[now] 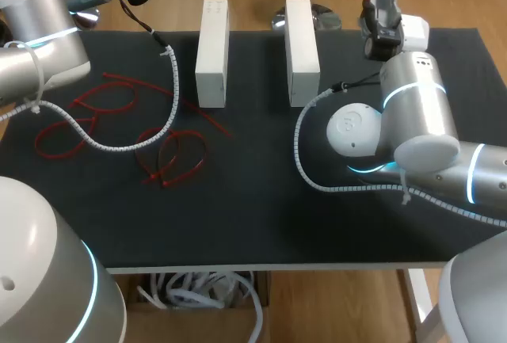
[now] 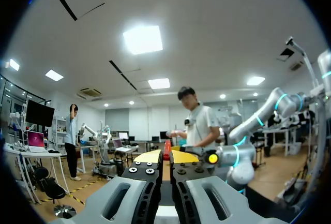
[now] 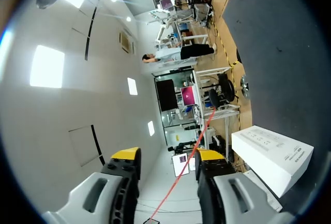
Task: Grab the tape and strap the tape.
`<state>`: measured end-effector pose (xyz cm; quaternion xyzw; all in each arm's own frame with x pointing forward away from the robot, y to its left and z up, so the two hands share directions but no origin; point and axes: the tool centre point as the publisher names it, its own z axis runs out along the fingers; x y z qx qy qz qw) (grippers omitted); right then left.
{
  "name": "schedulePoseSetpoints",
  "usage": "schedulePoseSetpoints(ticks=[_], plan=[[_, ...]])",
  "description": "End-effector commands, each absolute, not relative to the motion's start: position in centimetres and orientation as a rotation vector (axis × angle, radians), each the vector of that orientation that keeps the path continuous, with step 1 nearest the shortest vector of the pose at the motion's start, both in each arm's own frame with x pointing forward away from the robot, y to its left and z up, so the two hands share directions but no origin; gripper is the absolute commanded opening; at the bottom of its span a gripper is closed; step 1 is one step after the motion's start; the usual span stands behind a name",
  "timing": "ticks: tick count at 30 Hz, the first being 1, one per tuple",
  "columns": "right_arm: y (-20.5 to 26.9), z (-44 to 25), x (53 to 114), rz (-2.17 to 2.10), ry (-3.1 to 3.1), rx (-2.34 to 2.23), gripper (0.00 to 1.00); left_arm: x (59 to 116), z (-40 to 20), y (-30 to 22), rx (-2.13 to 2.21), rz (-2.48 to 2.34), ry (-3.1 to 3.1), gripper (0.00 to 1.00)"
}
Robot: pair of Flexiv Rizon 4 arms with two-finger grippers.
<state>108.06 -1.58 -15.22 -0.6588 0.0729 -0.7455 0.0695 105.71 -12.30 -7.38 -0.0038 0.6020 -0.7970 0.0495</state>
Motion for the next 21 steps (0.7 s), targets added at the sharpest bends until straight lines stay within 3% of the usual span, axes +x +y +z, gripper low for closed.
schedulePoseSetpoints(ticks=[1,4,7,9,11,13,21], plan=[[-1.45,-15.14,107.92,-2.241,0.222,-1.990,0.31,105.72,-7.47,-12.29,-0.010,-2.429,1.830,0.00],[-1.40,-15.17,107.83,-2.241,0.220,-1.992,0.34,105.72,-7.47,-12.29,-0.010,-2.429,1.830,0.00],[-1.36,-15.25,107.75,-2.241,0.219,-1.996,0.29,105.72,-7.47,-12.29,-0.010,-2.429,1.830,0.00],[-1.33,-15.27,107.70,-2.242,0.218,-1.997,0.18,105.72,-7.47,-12.29,-0.010,-2.429,1.830,0.00],[-1.30,-15.29,107.67,-2.241,0.219,-1.999,0.15,105.72,-7.47,-12.29,-0.010,-2.429,1.830,0.00],[-1.29,-15.30,107.66,-2.243,0.219,-1.999,0.00,105.72,-7.47,-12.29,-0.010,-2.429,1.830,0.00],[-1.17,-15.28,107.58,-2.249,0.220,-1.998,0.00,105.72,-7.47,-12.29,-0.010,-2.429,1.830,0.00]])
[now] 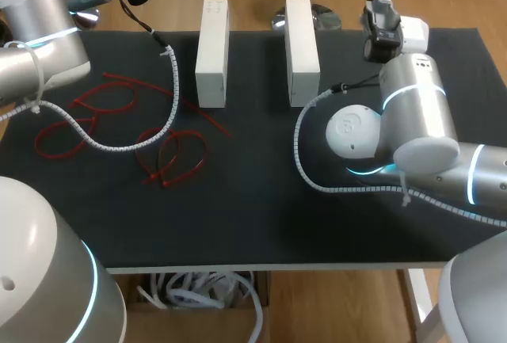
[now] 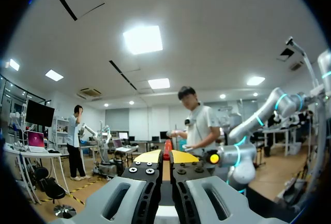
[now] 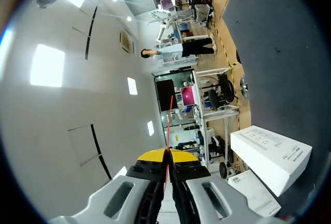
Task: Grab the tape and strap the tape.
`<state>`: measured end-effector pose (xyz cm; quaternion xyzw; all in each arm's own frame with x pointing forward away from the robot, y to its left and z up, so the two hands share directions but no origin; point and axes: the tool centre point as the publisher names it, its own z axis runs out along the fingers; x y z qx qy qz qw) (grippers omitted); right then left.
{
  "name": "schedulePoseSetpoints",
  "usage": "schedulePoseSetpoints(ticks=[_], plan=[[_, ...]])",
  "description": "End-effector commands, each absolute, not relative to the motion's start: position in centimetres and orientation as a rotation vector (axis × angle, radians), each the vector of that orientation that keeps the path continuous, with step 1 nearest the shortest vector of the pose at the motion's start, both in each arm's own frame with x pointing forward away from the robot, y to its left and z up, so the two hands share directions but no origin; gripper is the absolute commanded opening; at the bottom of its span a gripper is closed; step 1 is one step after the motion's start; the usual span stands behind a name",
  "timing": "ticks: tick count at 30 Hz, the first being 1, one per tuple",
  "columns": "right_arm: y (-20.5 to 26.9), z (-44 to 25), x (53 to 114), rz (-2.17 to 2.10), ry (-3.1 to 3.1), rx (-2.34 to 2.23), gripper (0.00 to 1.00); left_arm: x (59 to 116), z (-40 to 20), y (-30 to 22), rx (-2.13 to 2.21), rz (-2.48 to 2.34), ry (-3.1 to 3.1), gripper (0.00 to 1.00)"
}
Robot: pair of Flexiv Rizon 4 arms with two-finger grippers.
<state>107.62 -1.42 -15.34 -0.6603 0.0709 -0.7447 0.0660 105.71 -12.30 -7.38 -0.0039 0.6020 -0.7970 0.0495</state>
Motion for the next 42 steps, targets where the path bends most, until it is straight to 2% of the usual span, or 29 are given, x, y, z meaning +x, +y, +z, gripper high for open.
schedulePoseSetpoints(ticks=[1,21,34,42], plan=[[-1.2,-15.3,107.6,-2.249,0.220,-1.997,0.00,105.7,-7.5,-12.3,-0.010,-2.429,1.830,0.00],[-0.5,-15.5,107.5,-2.256,0.180,-2.019,0.00,105.7,-7.4,-12.3,0.029,-2.408,1.854,0.00],[-0.4,-15.9,107.0,-2.267,0.127,-2.080,0.00,106.3,-5.9,-11.5,0.281,-1.795,2.325,0.00],[-0.1,-16.2,106.6,-2.255,0.096,-2.120,0.00,106.8,-4.8,-10.6,0.275,-1.455,2.518,0.00]])
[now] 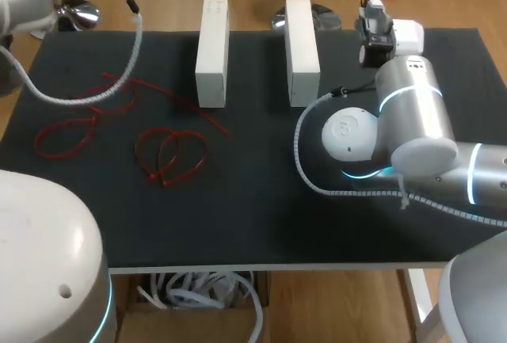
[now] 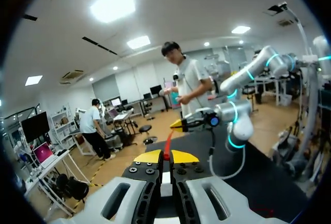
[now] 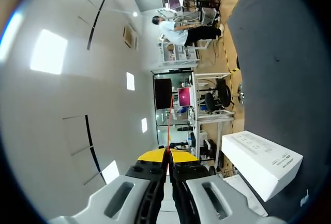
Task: Grab the tape and strap the tape.
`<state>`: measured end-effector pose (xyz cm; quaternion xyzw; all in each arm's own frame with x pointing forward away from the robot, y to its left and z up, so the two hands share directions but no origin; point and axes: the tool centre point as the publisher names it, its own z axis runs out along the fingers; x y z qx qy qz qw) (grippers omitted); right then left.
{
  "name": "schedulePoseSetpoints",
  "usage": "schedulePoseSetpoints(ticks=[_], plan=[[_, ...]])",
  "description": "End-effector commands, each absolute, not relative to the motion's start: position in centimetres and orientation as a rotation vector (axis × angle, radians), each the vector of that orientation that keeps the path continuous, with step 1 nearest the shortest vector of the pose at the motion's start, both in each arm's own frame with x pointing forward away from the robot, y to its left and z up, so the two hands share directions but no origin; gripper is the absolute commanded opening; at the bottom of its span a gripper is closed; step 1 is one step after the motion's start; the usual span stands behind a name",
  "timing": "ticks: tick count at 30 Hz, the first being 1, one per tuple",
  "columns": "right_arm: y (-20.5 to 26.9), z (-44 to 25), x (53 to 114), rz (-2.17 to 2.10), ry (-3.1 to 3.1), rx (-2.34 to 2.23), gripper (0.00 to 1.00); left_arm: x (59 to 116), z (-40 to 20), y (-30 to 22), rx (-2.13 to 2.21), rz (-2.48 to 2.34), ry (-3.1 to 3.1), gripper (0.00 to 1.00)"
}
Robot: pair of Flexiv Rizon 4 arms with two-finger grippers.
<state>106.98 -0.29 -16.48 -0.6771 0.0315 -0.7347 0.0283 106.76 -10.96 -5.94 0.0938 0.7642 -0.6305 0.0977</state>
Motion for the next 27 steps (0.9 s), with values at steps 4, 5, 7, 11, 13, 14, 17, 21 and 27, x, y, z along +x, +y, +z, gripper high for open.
schedulePoseSetpoints(ticks=[4,5,7,11,13,14,17,21,27], plan=[[0.0,-16.4,106.5,-2.251,0.068,-2.139,0.00,106.9,-4.6,-10.6,0.262,-1.370,2.590,0.00],[0.1,-16.4,106.5,-2.254,0.058,-2.141,0.00,106.9,-4.7,-10.7,0.259,-1.327,2.634,0.00],[0.2,-16.4,106.5,-2.260,0.043,-2.143,0.00,106.8,-5.3,-10.7,0.205,-1.128,2.776,0.00],[0.3,-16.2,106.5,-2.294,-0.001,-2.135,0.00,106.7,-5.8,-10.7,0.196,-1.134,2.835,0.00],[0.4,-16.2,106.6,-2.294,-0.009,-2.136,0.00,106.6,-5.9,-10.8,0.191,-1.144,2.839,0.00],[0.4,-16.2,106.6,-2.292,-0.011,-2.139,0.00,106.6,-5.9,-10.8,0.182,-1.135,2.849,0.00],[0.4,-16.3,106.6,-2.289,-0.016,-2.143,0.00,106.8,-5.6,-10.7,0.145,-1.100,2.844,0.00],[0.5,-16.4,106.6,-2.283,-0.022,-2.148,0.00,107.0,-5.3,-10.6,0.142,-1.066,2.822,0.00],[0.7,-16.7,106.6,-2.274,-0.040,-2.155,0.00,107.1,-5.3,-10.6,0.152,-1.031,2.811,0.00]])
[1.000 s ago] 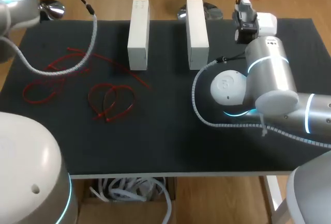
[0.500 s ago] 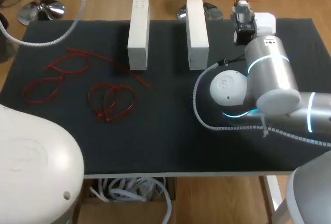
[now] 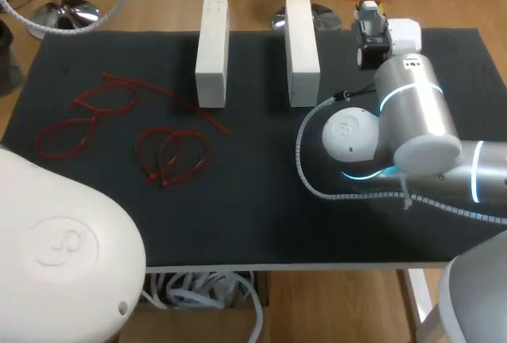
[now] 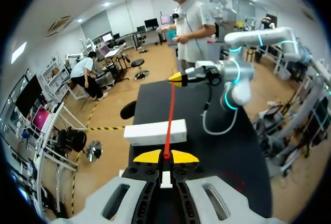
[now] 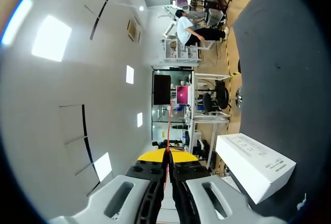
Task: Grab the tape and strap the tape.
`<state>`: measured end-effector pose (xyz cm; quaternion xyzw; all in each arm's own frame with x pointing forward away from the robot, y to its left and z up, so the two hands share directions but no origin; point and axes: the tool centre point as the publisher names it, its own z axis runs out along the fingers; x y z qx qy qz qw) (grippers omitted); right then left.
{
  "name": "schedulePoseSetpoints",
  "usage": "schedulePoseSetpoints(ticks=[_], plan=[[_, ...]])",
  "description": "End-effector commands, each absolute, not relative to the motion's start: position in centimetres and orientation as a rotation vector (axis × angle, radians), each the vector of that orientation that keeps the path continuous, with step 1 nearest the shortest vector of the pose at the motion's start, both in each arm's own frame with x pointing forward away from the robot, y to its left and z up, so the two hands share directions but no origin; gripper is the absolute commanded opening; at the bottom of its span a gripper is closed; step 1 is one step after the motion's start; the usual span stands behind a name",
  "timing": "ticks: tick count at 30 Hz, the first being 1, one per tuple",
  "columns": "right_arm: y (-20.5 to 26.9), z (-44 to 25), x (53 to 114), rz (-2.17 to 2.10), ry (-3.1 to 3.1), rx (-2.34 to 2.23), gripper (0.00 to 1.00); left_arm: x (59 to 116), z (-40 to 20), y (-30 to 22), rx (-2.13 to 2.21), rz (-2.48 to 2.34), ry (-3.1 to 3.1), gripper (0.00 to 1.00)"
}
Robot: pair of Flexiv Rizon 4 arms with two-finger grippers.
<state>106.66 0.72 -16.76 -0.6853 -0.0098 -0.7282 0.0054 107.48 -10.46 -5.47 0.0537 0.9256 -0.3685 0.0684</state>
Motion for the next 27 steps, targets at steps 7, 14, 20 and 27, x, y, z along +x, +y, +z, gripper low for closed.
schedulePoseSetpoints(ticks=[7,14,20,27], plan=[[1.0,-17.0,106.7,-2.281,-0.096,-2.183,0.00,107.1,-5.3,-10.6,0.152,-1.031,2.811,0.00],[1.4,-17.2,106.7,-2.282,-0.176,-2.230,0.00,107.1,-5.3,-10.6,0.152,-1.031,2.811,0.00],[1.7,-17.2,106.7,-2.281,-0.199,-2.225,0.00,107.1,-5.3,-10.6,0.152,-1.031,2.811,0.00],[1.9,-17.3,106.7,-2.280,-0.212,-2.217,0.00,106.8,-4.7,-10.7,0.151,-0.953,2.957,0.00]])
